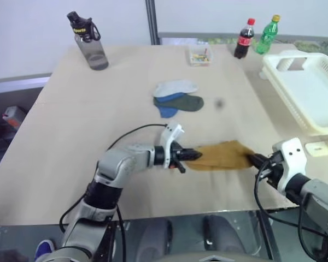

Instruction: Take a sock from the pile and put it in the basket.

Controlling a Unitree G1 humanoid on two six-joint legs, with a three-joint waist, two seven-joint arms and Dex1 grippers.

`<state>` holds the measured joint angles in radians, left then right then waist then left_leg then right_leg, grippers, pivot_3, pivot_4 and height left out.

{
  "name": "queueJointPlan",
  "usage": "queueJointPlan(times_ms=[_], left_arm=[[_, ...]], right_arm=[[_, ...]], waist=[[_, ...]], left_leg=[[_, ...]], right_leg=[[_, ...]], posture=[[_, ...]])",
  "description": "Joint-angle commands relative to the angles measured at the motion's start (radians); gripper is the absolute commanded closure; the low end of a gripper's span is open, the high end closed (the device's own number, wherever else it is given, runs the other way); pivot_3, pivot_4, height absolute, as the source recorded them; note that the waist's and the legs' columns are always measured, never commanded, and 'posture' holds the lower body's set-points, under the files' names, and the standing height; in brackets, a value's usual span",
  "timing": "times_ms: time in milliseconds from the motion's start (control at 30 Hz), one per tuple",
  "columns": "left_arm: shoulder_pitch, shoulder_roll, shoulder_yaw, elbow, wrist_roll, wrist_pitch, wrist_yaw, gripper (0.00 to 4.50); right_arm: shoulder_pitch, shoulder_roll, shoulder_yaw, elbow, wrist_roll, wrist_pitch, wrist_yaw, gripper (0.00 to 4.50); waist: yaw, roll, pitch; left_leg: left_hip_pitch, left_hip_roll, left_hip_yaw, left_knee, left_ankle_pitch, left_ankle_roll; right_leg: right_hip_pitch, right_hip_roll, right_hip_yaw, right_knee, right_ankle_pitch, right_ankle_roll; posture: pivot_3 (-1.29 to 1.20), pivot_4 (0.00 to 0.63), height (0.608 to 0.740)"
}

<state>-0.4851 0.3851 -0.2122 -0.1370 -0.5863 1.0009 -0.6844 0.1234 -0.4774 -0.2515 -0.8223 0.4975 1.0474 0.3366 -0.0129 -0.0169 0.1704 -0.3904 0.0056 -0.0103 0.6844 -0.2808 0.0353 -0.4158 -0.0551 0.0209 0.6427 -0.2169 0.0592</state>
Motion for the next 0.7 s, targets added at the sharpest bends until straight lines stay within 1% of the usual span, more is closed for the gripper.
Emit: queueJointPlan(times_ms=[33,100,300,367,433,500,533,600,700], left_arm=[[0.012,0.012,-0.01,-0.025,0.042,-0.056,0.002,4.35],[0.015,0.015,0.009,-0.047,0.033,-0.036,0.006,4.35],[0.062,0.054,-0.032,-0.109,0.076,-0.072,-0.005,4.35],[0.07,0.058,-0.023,-0.121,0.065,-0.068,-0.012,3.71],[0.073,0.058,-0.012,-0.132,0.058,-0.064,-0.013,3.31],[0.074,0.058,0.034,-0.159,0.038,-0.075,-0.01,2.23],[0.074,0.063,0.053,-0.172,0.028,-0.083,-0.016,1.89],[0.074,0.09,0.077,-0.19,0.016,-0.084,-0.036,1.01],[0.08,0.131,0.089,-0.205,0.015,-0.103,-0.07,1.01]], right_arm=[[-0.002,-0.01,0.032,0.037,-0.047,-0.09,-0.003,4.4],[-0.003,-0.007,0.047,0.049,-0.051,-0.111,0.0,4.4],[0.029,-0.033,0.093,0.115,-0.098,-0.18,0.019,4.4],[0.036,-0.042,0.101,0.121,-0.101,-0.192,0.026,4.5],[0.04,-0.044,0.102,0.12,-0.101,-0.198,0.029,4.5],[0.04,-0.035,0.095,0.096,-0.089,-0.217,0.038,4.5],[0.037,-0.025,0.09,0.084,-0.077,-0.225,0.042,4.5],[0.032,-0.016,0.081,0.07,-0.057,-0.226,0.042,4.5],[0.029,-0.028,0.098,0.08,-0.073,-0.248,0.049,4.5]], waist=[[0.001,0.0,0.0],[0.001,0.0,0.0],[0.002,0.0,0.0],[0.002,0.0,0.0],[0.003,0.0,0.0],[0.003,0.0,0.0],[0.002,0.0,0.0],[0.0,0.0,0.0],[0.002,0.0,0.0]], left_leg=[[0.0,0.0,0.0,0.0,0.0,0.0],[0.0,0.0,0.0,0.0,0.0,0.0],[-0.001,0.0,0.0,0.0,0.0,0.0],[-0.001,0.0,0.0,0.0,0.0,0.0],[-0.002,0.001,0.0,0.0,0.0,0.0],[-0.002,0.001,0.0,0.0,0.0,0.0],[-0.002,0.001,0.0,0.0,0.0,0.0],[-0.002,0.001,0.0,0.0,0.0,0.0],[-0.002,0.001,0.0,0.0,0.0,0.0]], right_leg=[[0.0,0.0,0.0,0.0,0.0,0.0],[0.0,0.0,0.0,0.0,0.0,0.0],[-0.001,0.0,0.0,0.0,0.0,0.0],[-0.001,0.0,0.0,-0.001,0.0,0.0],[-0.002,0.0,0.0,-0.001,0.0,0.0],[-0.002,0.0,-0.001,0.0,0.0,0.0],[-0.002,0.0,-0.001,0.0,0.0,0.0],[-0.002,0.0,-0.001,0.0,0.0,0.0],[-0.002,0.0,-0.001,0.0,0.0,0.0]], posture=[[0.0,0.15,0.74],[0.0,0.15,0.74],[0.0,0.15,0.74],[0.0,0.15,0.74],[0.0,0.15,0.74],[0.0,0.15,0.74],[0.0,0.15,0.74],[0.0,0.15,0.74],[0.0,0.15,0.74]])
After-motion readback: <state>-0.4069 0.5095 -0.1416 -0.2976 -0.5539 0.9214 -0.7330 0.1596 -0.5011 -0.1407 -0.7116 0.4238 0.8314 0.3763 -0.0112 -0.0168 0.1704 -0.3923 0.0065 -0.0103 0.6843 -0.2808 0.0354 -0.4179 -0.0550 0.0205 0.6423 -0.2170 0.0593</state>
